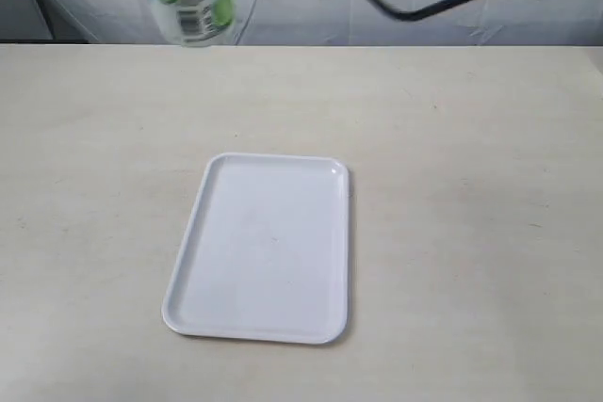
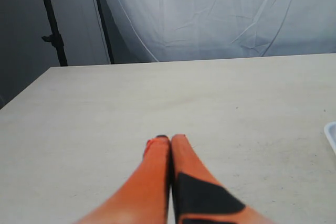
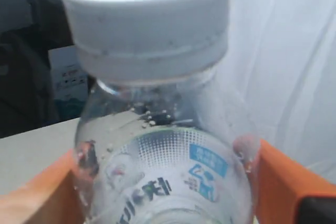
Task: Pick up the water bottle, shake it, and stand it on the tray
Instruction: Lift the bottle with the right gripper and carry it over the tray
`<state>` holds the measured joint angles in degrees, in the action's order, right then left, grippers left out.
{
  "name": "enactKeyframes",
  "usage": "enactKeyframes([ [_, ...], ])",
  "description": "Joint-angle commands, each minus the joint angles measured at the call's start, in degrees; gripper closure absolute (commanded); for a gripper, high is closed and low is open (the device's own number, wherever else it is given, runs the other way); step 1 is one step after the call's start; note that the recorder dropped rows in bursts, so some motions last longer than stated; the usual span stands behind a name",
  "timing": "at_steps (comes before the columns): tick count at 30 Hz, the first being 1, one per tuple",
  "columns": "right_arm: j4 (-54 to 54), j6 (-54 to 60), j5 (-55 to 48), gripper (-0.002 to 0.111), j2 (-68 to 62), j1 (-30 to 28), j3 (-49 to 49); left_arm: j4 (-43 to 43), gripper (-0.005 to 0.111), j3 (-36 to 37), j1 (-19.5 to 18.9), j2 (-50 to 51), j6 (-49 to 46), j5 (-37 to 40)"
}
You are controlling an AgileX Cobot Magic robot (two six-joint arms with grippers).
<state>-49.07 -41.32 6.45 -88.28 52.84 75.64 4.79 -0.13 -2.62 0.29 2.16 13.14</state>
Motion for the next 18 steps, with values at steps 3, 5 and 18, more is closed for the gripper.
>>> enactKeyframes([
  [3, 3.09, -5.76, 5.81, 0.109, 4.71, 0.43, -26.19, 0.04, 0.107, 0.13, -0.08, -0.29, 0.44, -0.26],
  [5, 3.09, -2.89, 8.10, 0.109, 7.33, 0.43, -28.67, 0.04, 0.107, 0.13, -0.08, -0.29, 0.44, -0.26],
  [18, 11.93, -0.44, 6.54, 0.109, 14.97, 0.94, -34.09, 0.04, 0.107, 0.13, -0.08, -0.29, 0.44, -0.26],
])
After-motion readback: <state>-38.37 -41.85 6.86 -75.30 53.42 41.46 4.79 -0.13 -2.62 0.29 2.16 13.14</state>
